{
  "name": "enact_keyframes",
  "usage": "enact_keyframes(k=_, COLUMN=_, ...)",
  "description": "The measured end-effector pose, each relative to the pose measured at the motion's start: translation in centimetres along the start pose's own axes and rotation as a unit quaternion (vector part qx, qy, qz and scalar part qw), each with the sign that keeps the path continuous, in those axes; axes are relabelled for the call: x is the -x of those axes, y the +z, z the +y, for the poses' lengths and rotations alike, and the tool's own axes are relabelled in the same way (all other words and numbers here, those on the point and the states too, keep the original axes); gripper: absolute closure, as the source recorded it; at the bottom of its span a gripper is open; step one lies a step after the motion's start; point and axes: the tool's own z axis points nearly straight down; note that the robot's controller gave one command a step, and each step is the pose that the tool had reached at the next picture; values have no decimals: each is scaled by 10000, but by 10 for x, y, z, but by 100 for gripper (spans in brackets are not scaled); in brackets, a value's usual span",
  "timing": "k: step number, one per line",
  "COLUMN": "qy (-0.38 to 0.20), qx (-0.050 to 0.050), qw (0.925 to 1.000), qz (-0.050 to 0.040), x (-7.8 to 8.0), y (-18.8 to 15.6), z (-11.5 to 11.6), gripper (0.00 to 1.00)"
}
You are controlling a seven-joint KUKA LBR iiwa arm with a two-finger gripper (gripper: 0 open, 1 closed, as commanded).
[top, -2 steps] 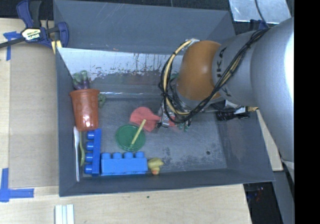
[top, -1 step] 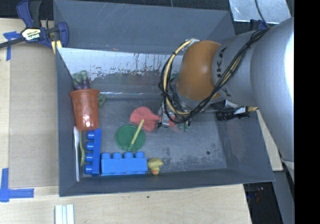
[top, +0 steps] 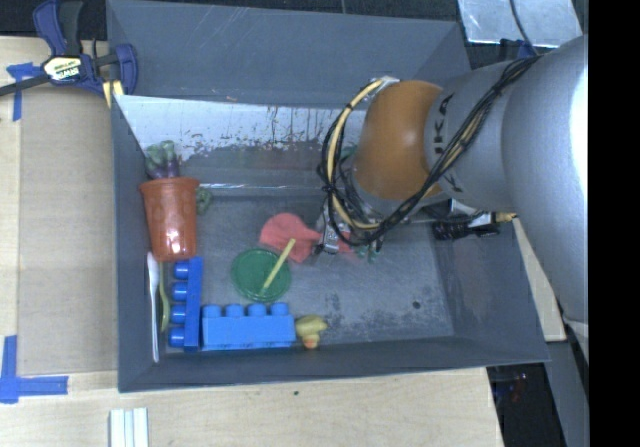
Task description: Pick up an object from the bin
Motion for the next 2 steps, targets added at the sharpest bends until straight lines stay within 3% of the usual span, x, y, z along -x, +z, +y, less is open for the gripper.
enact_keyframes(k=1, qy=-5, qx=-11, qw=10000, qz=36, x=-2, y=-22, z=-1, gripper=100)
enact_keyframes(k=2, qy=-6, qx=4, qw=10000, qz=-6, x=1, y=-51, z=0, gripper=100)
